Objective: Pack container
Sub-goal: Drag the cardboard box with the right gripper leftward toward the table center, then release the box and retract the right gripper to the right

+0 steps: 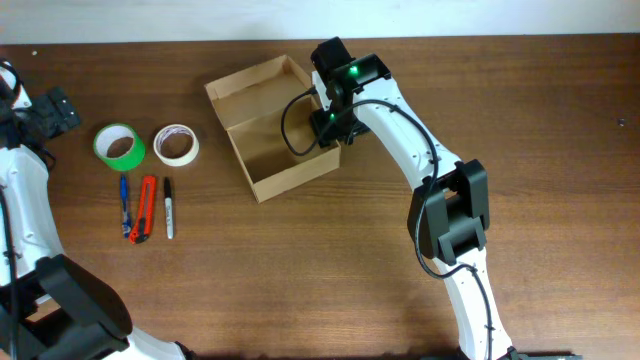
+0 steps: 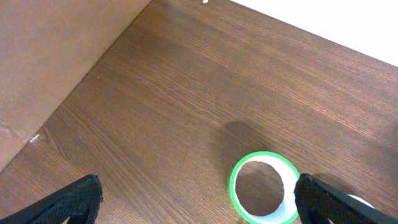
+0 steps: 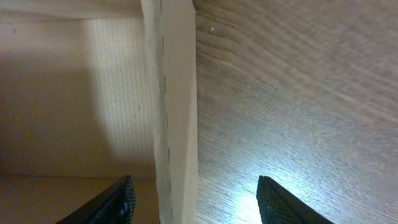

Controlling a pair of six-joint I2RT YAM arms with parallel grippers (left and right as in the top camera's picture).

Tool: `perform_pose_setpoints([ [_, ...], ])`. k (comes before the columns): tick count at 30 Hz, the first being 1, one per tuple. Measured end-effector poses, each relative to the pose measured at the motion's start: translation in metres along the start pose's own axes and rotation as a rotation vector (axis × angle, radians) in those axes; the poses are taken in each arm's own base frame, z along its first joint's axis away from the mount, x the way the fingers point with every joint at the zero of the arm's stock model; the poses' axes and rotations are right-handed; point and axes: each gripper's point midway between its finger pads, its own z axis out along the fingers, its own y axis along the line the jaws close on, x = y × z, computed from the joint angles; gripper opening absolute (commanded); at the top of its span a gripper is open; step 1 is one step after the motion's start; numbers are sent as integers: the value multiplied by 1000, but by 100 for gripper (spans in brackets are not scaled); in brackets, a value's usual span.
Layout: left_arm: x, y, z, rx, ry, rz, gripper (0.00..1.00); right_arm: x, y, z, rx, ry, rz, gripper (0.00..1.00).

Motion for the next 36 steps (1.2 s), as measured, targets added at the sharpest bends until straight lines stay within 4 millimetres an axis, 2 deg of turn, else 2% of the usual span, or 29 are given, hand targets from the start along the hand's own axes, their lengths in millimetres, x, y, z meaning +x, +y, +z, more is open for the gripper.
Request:
perform_pose_setpoints([
  [2,0,0,0,0,0,0,100,-4,-3,-8,20,-15,-12,72],
  [5,0,0,0,0,0,0,100,-16,-10,-34,51,-63,-26,75],
  [8,0,0,0,0,0,0,100,-31,-22,-83,94,-153,-21,77],
  [11,0,0,0,0,0,0,100,-44,-44,-154,127,-303,21,78],
  [13,0,0,0,0,0,0,100,-47,-74,-215,162,-438,79,78],
  [15,0,0,0,0,0,0,100,-38,-104,-261,201,-522,138,77],
  [18,2,-6,0,32,8,1,100,-3,-170,-329,290,-630,283,74],
  [21,17,-22,-2,127,71,1,99,44,-238,-369,383,-674,452,75],
  [23,26,-34,-5,200,106,-2,100,76,-276,-375,416,-661,552,75],
  [24,31,-40,-6,237,126,-5,100,93,-294,-372,422,-639,602,75],
  [27,46,-56,-10,327,190,-16,100,138,-334,-340,405,-519,739,75],
  [28,52,-61,-10,356,217,-21,100,154,-344,-322,387,-457,789,75],
  [30,64,-68,-10,389,268,-25,95,178,-356,-290,351,-358,855,76],
  [33,83,-81,-13,419,340,22,95,209,-364,-238,287,-215,932,81],
  [36,102,-98,-22,416,411,110,95,220,-366,-212,258,-163,954,87],
])
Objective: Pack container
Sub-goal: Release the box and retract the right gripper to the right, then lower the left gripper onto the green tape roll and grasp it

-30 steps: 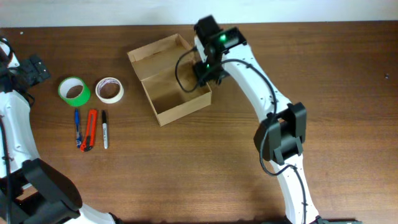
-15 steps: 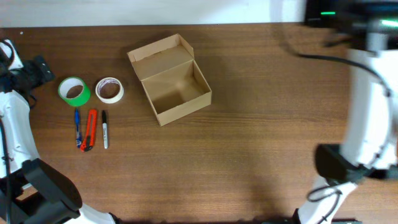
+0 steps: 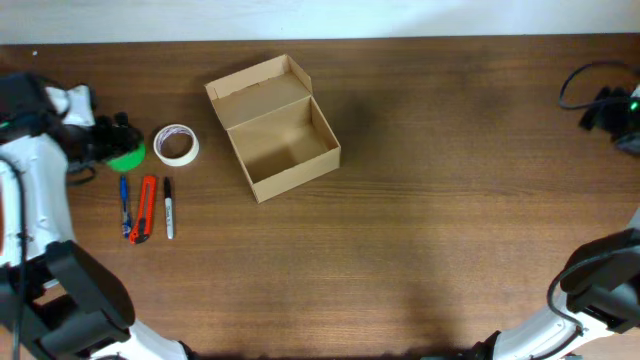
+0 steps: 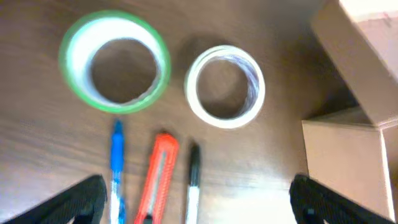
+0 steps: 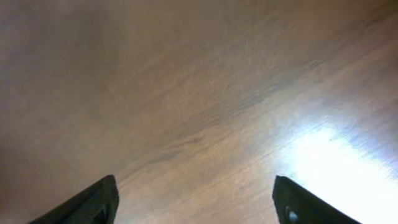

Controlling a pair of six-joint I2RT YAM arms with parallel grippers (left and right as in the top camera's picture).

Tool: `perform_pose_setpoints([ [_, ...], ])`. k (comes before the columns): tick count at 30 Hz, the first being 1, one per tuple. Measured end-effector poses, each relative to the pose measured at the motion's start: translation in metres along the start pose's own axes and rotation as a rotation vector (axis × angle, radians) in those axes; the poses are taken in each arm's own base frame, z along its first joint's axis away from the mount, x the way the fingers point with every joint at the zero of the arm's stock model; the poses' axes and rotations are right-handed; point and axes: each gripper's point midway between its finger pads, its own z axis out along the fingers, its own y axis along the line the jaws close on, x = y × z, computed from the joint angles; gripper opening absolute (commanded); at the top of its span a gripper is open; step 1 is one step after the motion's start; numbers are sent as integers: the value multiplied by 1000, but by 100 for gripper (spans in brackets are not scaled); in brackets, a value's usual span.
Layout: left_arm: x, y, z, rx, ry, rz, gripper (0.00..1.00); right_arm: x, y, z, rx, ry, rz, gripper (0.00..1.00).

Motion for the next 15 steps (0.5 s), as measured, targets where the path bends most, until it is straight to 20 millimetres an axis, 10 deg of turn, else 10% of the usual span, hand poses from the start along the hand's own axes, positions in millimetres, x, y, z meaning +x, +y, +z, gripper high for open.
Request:
perform_pose_setpoints([
  [8,3,-58,-12,-101,77,240,95,23,-4,29,-2,91,11,99],
  [15,-2,-63,-37,-193,87,290,84,23,-4,29,-3,89,11,99],
])
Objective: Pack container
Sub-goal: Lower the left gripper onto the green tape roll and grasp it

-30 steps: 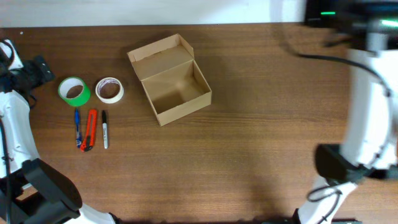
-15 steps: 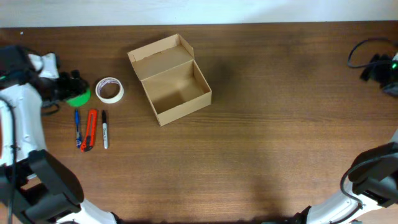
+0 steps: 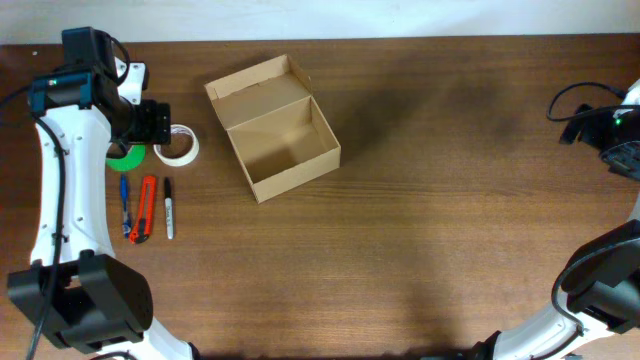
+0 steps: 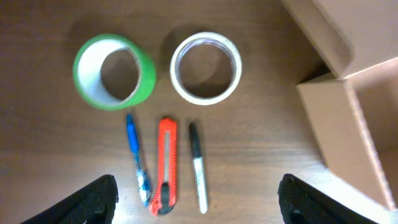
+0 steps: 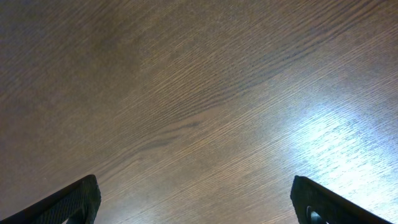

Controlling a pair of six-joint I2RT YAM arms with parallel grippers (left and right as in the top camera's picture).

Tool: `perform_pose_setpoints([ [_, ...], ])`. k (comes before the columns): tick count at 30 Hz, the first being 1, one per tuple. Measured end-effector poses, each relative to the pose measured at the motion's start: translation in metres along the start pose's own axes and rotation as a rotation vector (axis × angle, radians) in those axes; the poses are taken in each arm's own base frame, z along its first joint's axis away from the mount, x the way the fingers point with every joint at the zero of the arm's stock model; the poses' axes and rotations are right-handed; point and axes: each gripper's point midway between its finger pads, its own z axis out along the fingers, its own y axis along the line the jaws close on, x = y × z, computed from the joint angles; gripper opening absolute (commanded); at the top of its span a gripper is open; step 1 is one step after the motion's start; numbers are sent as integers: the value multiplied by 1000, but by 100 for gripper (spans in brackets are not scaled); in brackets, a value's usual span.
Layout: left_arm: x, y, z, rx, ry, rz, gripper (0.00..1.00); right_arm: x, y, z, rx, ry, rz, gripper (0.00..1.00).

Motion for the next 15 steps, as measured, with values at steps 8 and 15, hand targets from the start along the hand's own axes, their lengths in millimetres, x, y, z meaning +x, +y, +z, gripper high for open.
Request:
perform_pose_setpoints([
  [8,12,33,11,-35,61,-54,93,0,0,0,0,0,1,99],
  [15,5,70,62,-75,148,-97,93,0,0,0,0,0,1,99],
])
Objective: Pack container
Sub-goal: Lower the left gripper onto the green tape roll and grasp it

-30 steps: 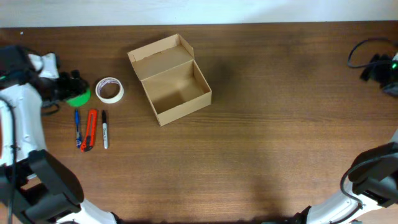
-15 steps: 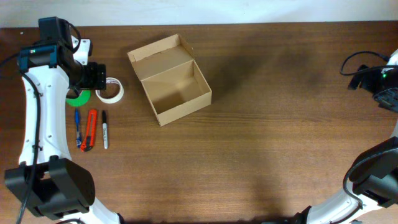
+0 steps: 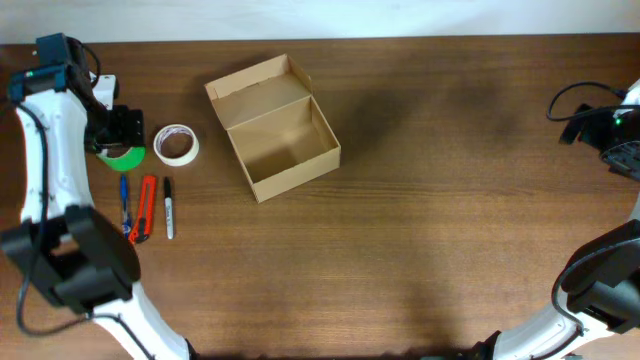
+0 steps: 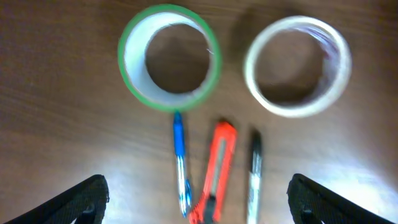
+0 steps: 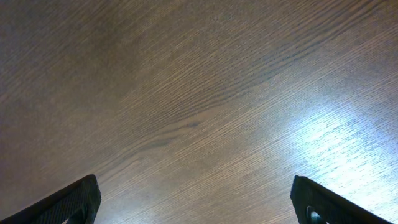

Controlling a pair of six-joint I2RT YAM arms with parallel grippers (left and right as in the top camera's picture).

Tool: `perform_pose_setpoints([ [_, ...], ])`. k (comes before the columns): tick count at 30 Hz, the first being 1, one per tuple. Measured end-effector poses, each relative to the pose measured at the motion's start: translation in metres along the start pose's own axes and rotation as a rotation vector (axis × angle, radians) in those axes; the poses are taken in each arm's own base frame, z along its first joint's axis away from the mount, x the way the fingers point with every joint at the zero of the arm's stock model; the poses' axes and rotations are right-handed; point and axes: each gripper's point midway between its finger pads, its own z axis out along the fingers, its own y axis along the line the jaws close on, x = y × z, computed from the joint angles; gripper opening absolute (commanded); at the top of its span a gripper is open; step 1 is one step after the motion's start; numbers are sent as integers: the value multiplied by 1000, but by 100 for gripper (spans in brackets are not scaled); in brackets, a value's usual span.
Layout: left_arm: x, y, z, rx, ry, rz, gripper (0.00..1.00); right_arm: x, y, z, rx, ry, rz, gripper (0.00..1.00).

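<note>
An open cardboard box (image 3: 272, 125) stands on the table, its lid folded back. Left of it lie a green tape roll (image 4: 169, 57), a white tape roll (image 4: 297, 74), a blue pen (image 4: 181, 158), an orange box cutter (image 4: 216, 168) and a black marker (image 4: 254, 177). My left gripper (image 4: 196, 202) hangs open above the pen and cutter, just below the green roll (image 3: 125, 157). My right gripper (image 5: 199, 202) is open over bare wood at the far right edge (image 3: 615, 130).
The wooden table (image 3: 450, 220) stretches bare between the box and the right arm. A pale wall strip runs along the far edge. My left arm (image 3: 45, 150) reaches along the table's left side.
My left gripper has moved left, from above the white roll to over the green roll and the pen. The right arm has not moved.
At first my right gripper was at the box's far right wall and the left was at the far left corner. Then the right arm was at the table's right edge and has stayed there. The left gripper has hovered open over the rolls and pens.
</note>
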Motion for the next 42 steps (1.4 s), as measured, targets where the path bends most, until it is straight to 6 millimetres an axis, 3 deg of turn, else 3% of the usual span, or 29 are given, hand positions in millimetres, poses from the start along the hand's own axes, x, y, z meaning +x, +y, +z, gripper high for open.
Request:
perform_pose_setpoints([
  [7,-18,31,50,26,44,-167,91,0,0,0,0,0,-2,99],
  [13,-18,38,73,36,68,-239,84,0,0,0,0,0,0,99],
  [21,-26,43,86,29,45,-291,83,0,0,0,0,0,-1,99],
  [26,-24,59,86,21,36,-343,83,0,0,0,0,0,0,99],
  [31,-18,76,89,14,41,-390,75,0,0,0,0,0,0,99],
  [37,-5,70,120,37,118,-397,70,0,0,0,0,0,-1,99],
  [39,1,64,134,51,154,-395,61,0,0,0,0,0,-1,99],
  [42,7,59,149,65,191,-396,19,0,0,0,0,0,0,99],
])
